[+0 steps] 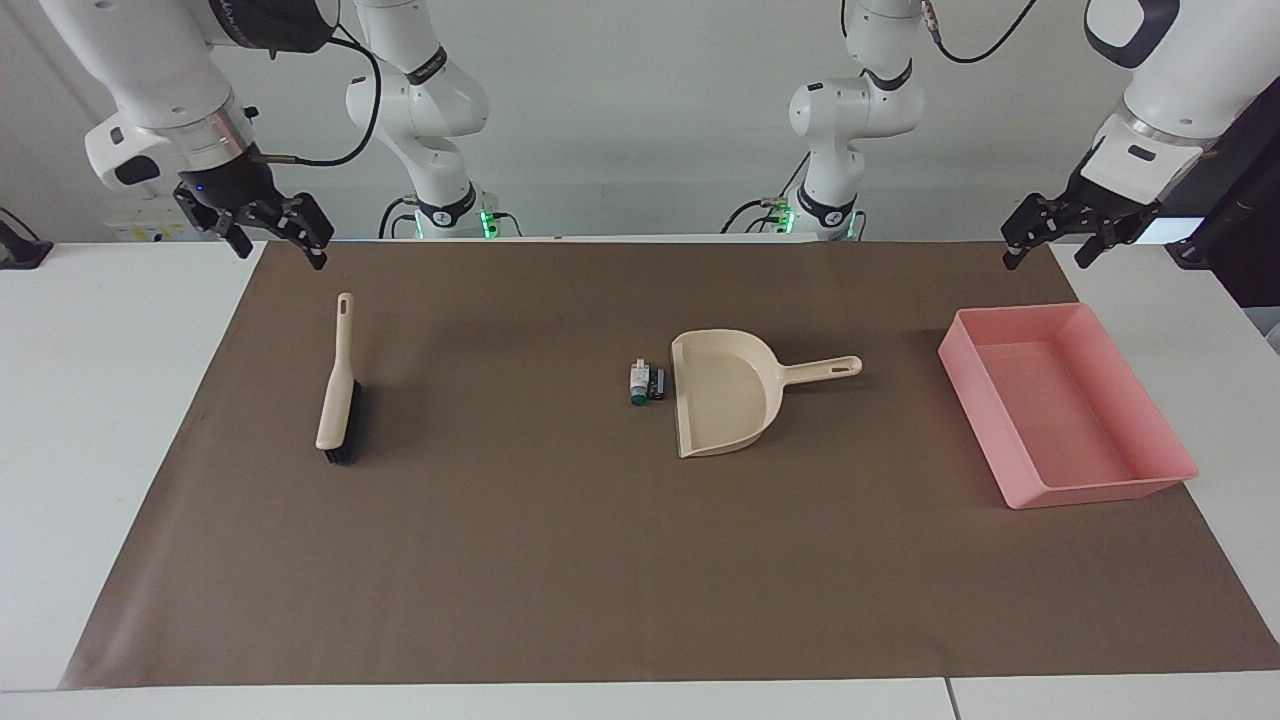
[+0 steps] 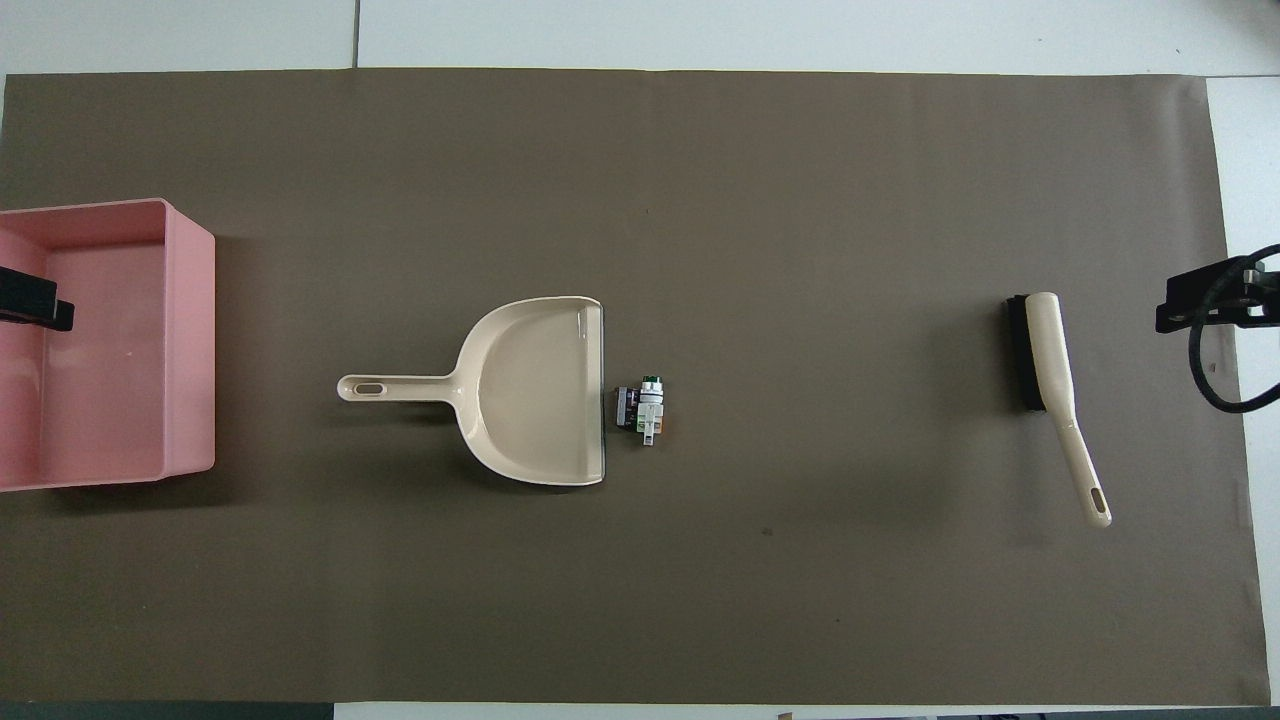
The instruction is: Clean e-waste and dump in bin
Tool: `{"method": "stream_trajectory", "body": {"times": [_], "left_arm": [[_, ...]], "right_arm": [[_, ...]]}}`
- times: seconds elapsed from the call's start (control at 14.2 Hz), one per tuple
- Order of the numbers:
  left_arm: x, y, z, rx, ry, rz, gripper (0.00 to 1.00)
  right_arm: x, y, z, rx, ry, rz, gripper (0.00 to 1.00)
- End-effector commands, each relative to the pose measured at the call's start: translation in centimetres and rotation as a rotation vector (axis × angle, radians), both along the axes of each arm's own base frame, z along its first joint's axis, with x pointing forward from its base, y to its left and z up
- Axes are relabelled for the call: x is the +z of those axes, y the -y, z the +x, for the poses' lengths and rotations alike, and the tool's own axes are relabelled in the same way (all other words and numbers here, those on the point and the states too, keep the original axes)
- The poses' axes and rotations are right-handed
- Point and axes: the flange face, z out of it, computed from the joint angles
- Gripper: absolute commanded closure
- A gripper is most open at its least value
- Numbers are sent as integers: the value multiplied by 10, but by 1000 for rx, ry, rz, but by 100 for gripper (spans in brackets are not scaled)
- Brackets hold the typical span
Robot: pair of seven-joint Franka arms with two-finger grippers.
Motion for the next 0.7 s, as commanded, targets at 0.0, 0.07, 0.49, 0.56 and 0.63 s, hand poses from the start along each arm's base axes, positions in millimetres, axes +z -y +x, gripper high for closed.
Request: {"method": "stream_trajectory", "body": {"times": [0.0, 0.07, 0.49, 0.56, 0.63], "left_arm": [[1, -4, -2, 13, 7, 15, 1], [1, -4, -3, 13, 6, 16, 1], [-1, 5, -3, -6, -3, 16, 2], [0, 5, -3, -11, -2, 16, 2], [0, 8, -2, -25, 6, 16, 2]], "right_arm": [[1, 0, -5, 15, 3, 0, 1], [1, 0, -5, 15, 3, 0, 1], [-2, 2, -7, 17, -5, 1, 1], [-4, 4, -10, 19, -14, 3, 1], [-3, 6, -11, 20, -14, 3, 1]]}}
